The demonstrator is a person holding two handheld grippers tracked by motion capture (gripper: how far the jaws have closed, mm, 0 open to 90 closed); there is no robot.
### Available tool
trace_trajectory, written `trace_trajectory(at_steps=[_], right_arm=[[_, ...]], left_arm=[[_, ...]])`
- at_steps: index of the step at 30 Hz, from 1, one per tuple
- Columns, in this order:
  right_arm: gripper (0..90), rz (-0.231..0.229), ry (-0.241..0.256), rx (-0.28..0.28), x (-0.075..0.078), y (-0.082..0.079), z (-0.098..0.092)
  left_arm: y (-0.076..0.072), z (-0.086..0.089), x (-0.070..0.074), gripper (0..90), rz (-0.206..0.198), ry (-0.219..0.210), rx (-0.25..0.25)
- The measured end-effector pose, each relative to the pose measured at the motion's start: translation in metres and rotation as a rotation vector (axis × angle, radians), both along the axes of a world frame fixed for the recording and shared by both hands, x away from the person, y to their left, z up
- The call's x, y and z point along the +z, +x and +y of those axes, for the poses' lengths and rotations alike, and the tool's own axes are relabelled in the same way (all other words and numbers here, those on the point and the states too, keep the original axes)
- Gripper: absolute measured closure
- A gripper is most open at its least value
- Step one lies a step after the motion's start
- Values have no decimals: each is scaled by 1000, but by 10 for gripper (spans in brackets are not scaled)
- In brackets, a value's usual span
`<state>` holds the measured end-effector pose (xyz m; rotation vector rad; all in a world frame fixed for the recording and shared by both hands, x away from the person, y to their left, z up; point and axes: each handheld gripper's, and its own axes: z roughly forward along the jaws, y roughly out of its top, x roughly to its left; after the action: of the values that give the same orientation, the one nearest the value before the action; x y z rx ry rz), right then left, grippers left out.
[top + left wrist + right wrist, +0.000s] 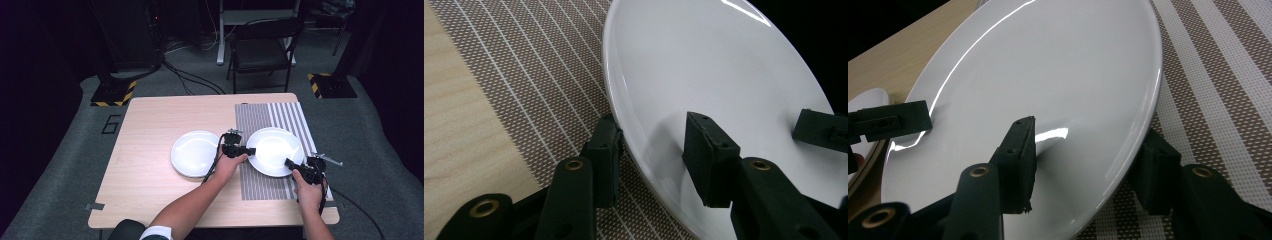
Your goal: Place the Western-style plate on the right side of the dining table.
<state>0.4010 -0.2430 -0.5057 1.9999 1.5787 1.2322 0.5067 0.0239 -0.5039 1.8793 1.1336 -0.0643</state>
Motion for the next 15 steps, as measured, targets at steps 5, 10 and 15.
trace_trajectory(at_steps=[5, 10, 15], right_arm=[[489, -4, -14, 6, -1, 1, -1], [489, -7, -16, 5, -3, 3, -3], [489, 3, -1, -3, -5, 5, -6]], left_arm=[[4, -2, -2, 594, 12, -6, 5], [6, -4, -5, 593, 20, -9, 3], [8, -7, -6, 594, 22, -6, 5]])
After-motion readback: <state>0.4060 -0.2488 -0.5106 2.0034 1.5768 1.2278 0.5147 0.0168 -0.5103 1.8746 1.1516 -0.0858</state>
